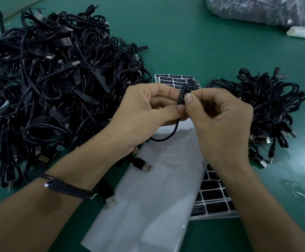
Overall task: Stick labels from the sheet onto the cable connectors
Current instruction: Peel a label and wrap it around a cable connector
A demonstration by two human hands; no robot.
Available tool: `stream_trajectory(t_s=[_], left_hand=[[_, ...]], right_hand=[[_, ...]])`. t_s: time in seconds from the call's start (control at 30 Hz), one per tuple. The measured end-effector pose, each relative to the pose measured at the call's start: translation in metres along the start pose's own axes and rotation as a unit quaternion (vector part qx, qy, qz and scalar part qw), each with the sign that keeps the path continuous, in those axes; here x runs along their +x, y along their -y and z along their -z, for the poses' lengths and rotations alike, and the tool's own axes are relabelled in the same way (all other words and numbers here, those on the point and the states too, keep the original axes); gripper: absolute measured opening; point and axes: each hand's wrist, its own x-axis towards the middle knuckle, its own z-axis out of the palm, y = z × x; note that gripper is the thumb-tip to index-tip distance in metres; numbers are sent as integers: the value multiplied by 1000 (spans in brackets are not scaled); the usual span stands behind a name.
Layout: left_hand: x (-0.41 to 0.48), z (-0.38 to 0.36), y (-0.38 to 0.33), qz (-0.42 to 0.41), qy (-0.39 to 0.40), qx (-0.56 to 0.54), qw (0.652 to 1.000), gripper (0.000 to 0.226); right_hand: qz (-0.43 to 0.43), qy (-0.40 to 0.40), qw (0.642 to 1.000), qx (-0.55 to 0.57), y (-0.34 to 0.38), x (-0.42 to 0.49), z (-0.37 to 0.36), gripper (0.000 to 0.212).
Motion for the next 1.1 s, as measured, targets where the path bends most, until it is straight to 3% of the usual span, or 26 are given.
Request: stream_trajectory(t_s=[1.1], left_hand=[[1,0,2,-13,-9,1,1000,17]], right_hand=[[3,9,1000,18,-2,4,1,20]])
